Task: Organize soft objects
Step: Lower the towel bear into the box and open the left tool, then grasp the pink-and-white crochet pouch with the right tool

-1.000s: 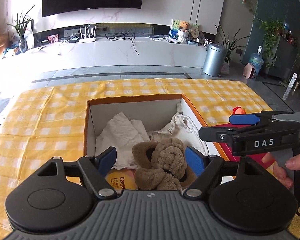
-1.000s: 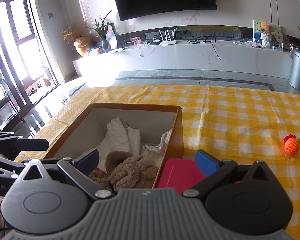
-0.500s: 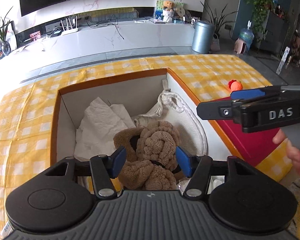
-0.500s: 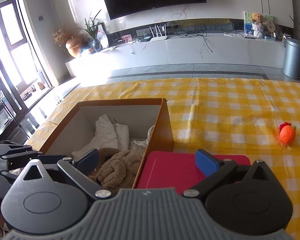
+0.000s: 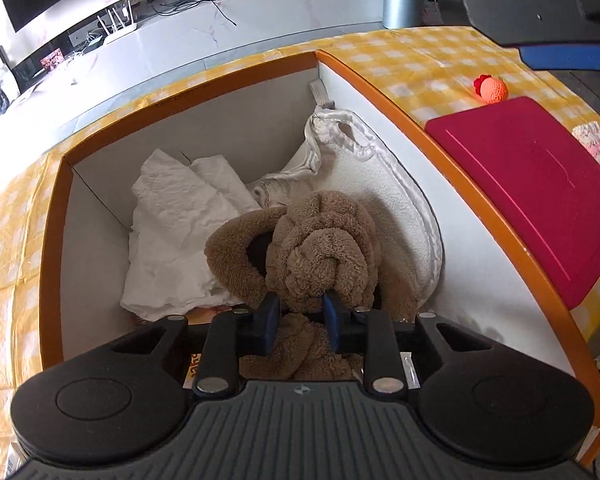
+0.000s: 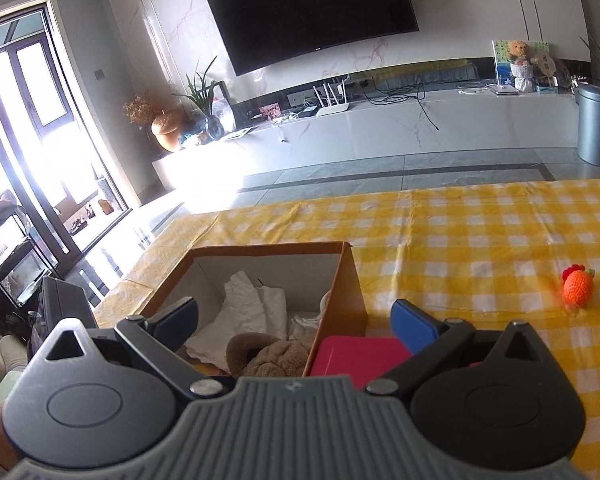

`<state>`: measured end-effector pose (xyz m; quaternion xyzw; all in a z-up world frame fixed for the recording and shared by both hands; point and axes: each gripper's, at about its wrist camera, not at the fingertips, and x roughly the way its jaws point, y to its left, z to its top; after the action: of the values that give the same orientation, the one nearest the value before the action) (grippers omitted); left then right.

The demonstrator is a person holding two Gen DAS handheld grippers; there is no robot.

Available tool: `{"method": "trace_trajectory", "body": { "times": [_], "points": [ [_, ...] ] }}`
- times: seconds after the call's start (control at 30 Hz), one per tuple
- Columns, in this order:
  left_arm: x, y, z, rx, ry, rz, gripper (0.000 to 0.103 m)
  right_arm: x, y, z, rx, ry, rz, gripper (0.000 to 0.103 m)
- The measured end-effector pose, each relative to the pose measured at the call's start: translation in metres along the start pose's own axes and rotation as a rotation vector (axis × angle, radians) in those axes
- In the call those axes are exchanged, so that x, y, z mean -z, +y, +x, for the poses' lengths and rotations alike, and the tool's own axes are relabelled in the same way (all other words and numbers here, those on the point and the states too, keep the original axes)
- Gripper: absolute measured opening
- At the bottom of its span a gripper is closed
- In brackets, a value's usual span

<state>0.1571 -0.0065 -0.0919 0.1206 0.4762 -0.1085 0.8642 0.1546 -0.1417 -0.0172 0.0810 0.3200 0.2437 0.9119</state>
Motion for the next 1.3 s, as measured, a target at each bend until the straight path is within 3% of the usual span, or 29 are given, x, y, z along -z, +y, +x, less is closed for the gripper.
{"method": "trace_trajectory", "body": {
  "times": [0.2, 0.23, 0.33, 0.37, 0.5, 0.63, 0.83, 1.0, 1.13, 1.3],
  "points": [
    [0.0, 0.004, -0.011, -0.034, -0.006, -0.056, 0.037, -0.001, -0.008, -0.004, 0.018, 0.0, 0.021, 0.1],
    [0.001, 0.004, -0.015, -0.049, -0.006, -0.056, 0.043, -0.002, -0.01, -0.007, 0.018, -0.007, 0.022, 0.1],
    [0.003, -0.001, -0.034, -0.125, -0.063, -0.025, 0.077, -0.003, -0.015, -0.018, 0.026, -0.031, 0.025, 0.1],
    [0.004, -0.002, -0.042, -0.144, -0.094, -0.013, 0.081, -0.004, -0.017, -0.02, 0.033, -0.038, 0.028, 0.1],
    [0.005, -0.007, -0.072, -0.184, -0.198, 0.003, 0.086, -0.006, -0.029, -0.035, 0.064, -0.068, 0.044, 0.1],
    [0.005, -0.016, -0.101, -0.27, -0.325, -0.075, 0.089, -0.012, -0.051, -0.06, 0.138, -0.087, 0.016, 0.1],
    [-0.003, -0.026, -0.13, -0.193, -0.42, -0.121, 0.089, -0.009, -0.113, -0.107, 0.318, -0.125, 0.1, 0.101],
    [-0.019, -0.044, -0.143, -0.175, -0.429, -0.162, 0.089, 0.003, -0.164, -0.114, 0.616, -0.061, 0.181, 0.101],
    [-0.033, -0.067, -0.148, -0.154, -0.435, -0.12, 0.089, 0.015, -0.194, -0.107, 0.672, 0.0, 0.241, 0.101],
    [-0.048, -0.093, -0.149, -0.035, -0.421, -0.116, 0.089, 0.03, -0.21, -0.083, 0.664, 0.103, 0.201, 0.101]
  ]
}}
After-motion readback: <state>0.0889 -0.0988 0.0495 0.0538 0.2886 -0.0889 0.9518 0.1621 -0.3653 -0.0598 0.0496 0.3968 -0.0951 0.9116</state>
